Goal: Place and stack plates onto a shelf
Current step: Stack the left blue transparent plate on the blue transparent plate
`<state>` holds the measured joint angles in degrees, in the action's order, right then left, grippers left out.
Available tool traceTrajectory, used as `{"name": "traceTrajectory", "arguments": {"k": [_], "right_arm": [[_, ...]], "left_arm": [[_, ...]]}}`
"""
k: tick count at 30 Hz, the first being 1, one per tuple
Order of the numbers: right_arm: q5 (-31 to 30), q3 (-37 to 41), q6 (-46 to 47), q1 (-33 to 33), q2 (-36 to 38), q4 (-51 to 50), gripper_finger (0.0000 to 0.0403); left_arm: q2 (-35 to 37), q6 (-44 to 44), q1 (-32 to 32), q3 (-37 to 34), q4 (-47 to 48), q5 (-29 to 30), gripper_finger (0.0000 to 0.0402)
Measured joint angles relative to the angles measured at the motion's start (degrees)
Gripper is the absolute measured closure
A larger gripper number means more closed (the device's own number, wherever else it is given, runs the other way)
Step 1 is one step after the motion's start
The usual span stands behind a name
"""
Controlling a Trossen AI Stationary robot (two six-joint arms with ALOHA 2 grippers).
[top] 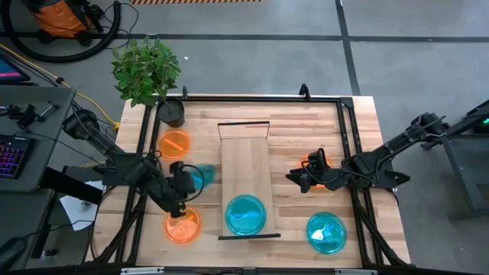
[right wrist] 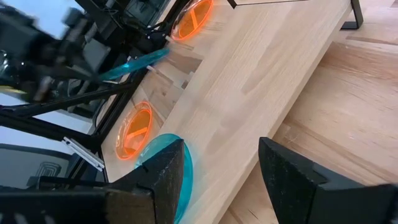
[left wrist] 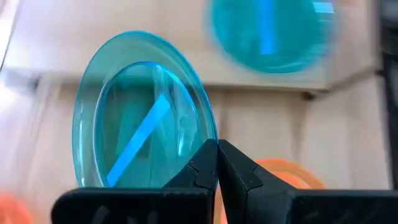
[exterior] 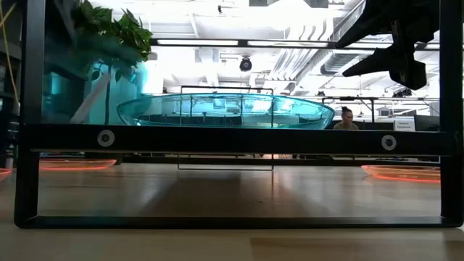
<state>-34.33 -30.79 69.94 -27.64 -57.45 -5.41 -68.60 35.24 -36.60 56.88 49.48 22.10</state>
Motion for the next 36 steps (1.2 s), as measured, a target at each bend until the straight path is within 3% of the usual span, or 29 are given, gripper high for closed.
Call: {"name": "traceTrajectory", "arguments": {"k": [6,11,14,22,27,36], "right_arm": [[0.00,0.00,-0.99,0.02,0.00,-0.05,0.0214],[0.29,0.00,-0.98,0.00,0.00,-0.02,0.0214],[0.53,0.00,-0.97,0.00,0.00,0.00,0.0214],[0.56,-0.02,-0.97,0.00,0.00,0.02,0.0214],[-0.29,0.00,-0.96,0.00,0.00,0.02,0.0214],[-2.75,0.00,1.58,0.02,0.00,0.02,0.0214]], "left_arm": [[-5.63,-35.48,0.64,9.26,-0.02,-4.94,0.0401],[-11.70,-63.51,-0.99,12.10,-0.07,-2.22,0.0401],[-14.74,-75.79,-1.99,12.12,0.24,-0.72,0.0401],[-17.58,-86.85,-2.00,12.12,-7.02,-1.11,0.0401],[-18.73,-89.42,0.41,11.95,-11.81,-4.95,0.0401],[-18.84,-96.87,3.05,2.78,-19.68,-9.48,0.0401]]}}
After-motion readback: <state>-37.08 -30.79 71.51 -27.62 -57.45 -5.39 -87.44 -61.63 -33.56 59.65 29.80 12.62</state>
